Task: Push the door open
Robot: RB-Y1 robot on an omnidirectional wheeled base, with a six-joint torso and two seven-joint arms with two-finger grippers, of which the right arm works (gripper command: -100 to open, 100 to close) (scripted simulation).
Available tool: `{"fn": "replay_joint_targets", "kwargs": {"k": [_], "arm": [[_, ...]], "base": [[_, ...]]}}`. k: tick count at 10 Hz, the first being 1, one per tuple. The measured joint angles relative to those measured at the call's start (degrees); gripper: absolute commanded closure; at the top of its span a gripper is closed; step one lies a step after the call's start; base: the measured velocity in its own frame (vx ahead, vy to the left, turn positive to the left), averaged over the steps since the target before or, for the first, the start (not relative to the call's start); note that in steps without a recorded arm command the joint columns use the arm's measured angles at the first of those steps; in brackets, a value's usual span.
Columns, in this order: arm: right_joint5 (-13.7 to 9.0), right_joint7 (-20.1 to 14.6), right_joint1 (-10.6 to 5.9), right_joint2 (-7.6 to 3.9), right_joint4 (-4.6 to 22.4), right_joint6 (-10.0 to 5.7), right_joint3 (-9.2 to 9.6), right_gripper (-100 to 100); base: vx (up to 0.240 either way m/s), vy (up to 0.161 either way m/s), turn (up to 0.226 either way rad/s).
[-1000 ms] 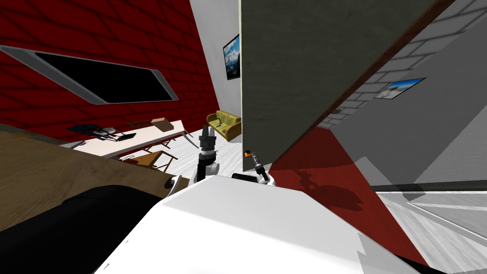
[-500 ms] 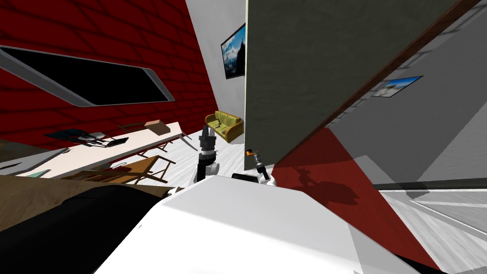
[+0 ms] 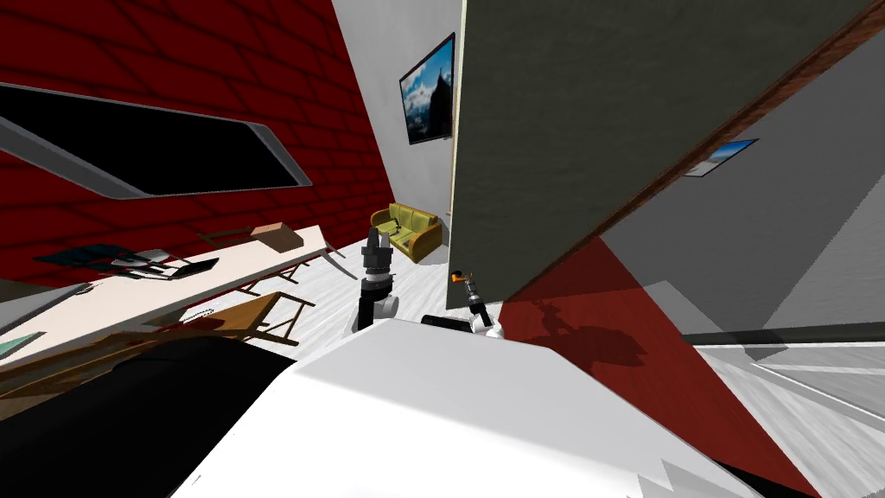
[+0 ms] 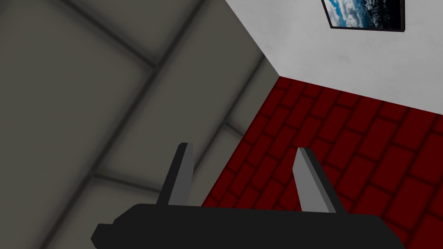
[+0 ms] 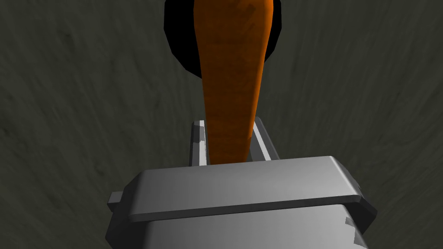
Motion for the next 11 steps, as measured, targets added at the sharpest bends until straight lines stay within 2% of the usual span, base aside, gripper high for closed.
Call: {"fn": "replay_joint_targets", "kwargs": {"k": [1,2,3,5,9,11], "arm": [[-0.3,0.1,-1.04,-0.03,1.8,-0.76,-0.79,100],[-0.4,0.3,0.21,-0.55,-0.2,-0.22,-1.34,100],[-0.6,0.5,0.52,-0.69,-0.8,0.19,-1.84,100],[-1.1,0.8,-0.81,-0.47,1.2,-0.83,-3.19,100],[-2.0,1.6,-0.59,-0.04,1.4,-0.92,-6.01,100],[-2.3,1.9,-0.26,0.02,0.3,-0.64,-7.02,100]], "base": [[0.134,0.149,-0.048],[0.155,0.118,-0.054],[0.12,0.107,-0.044],[0.124,0.141,-0.063],[0.164,0.141,-0.067],[0.098,0.052,-0.053]]}}
